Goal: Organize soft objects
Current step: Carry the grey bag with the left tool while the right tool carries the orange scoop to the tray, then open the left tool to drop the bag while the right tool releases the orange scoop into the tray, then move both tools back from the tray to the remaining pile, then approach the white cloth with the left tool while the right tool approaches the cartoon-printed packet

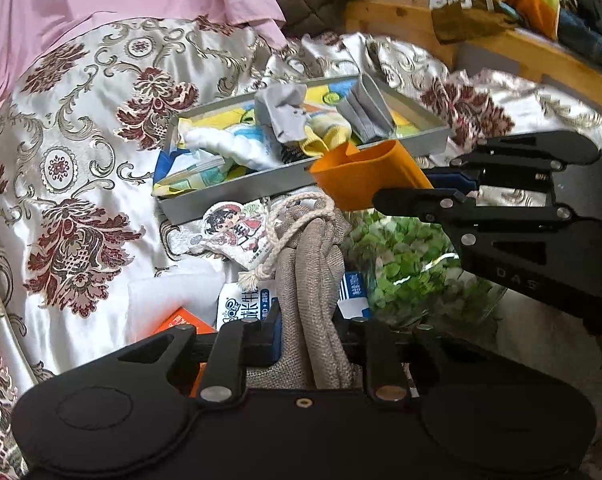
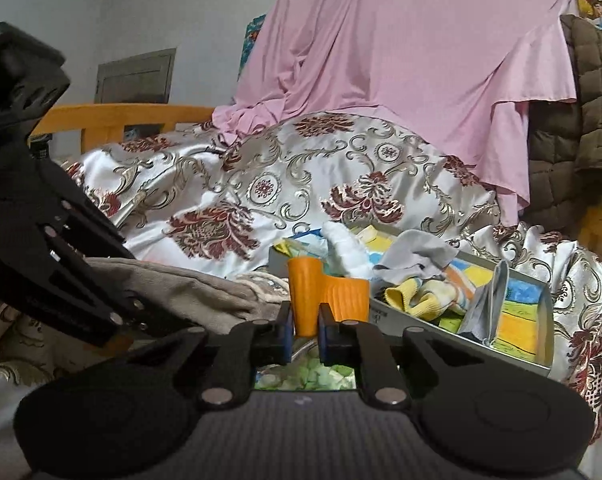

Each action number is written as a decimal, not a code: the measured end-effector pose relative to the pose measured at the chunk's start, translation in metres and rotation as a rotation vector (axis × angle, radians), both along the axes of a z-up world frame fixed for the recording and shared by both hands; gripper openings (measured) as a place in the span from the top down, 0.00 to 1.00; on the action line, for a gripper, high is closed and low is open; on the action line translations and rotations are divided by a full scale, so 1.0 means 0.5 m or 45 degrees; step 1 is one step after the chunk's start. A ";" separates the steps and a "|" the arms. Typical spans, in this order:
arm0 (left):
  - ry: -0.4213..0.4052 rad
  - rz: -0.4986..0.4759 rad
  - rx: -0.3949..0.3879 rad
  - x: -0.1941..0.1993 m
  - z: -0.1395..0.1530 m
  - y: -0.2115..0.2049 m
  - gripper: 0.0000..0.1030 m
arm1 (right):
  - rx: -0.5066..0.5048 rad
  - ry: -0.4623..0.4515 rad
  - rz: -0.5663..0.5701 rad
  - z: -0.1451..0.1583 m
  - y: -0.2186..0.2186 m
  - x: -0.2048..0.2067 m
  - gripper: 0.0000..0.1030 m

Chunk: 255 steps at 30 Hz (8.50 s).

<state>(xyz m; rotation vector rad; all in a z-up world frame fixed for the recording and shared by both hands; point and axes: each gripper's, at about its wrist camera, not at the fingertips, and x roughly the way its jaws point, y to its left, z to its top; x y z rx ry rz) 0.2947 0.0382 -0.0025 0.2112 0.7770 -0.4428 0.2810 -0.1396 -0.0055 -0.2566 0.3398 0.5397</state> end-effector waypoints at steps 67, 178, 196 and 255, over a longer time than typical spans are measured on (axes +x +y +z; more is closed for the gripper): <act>-0.121 0.328 -0.650 0.502 -0.059 -0.104 0.78 | -0.146 0.154 -0.445 0.046 -0.086 0.487 0.90; -0.473 0.444 -0.380 -0.334 0.118 -0.091 0.01 | 0.332 0.044 -0.575 0.145 -0.239 -0.276 0.00; -0.343 0.572 -0.303 -0.344 0.045 -0.083 0.01 | 0.297 0.160 -0.544 0.070 -0.239 -0.280 0.00; -0.206 0.739 -0.165 -0.345 0.002 0.009 0.01 | 0.315 0.361 -0.166 0.006 -0.156 -0.257 0.00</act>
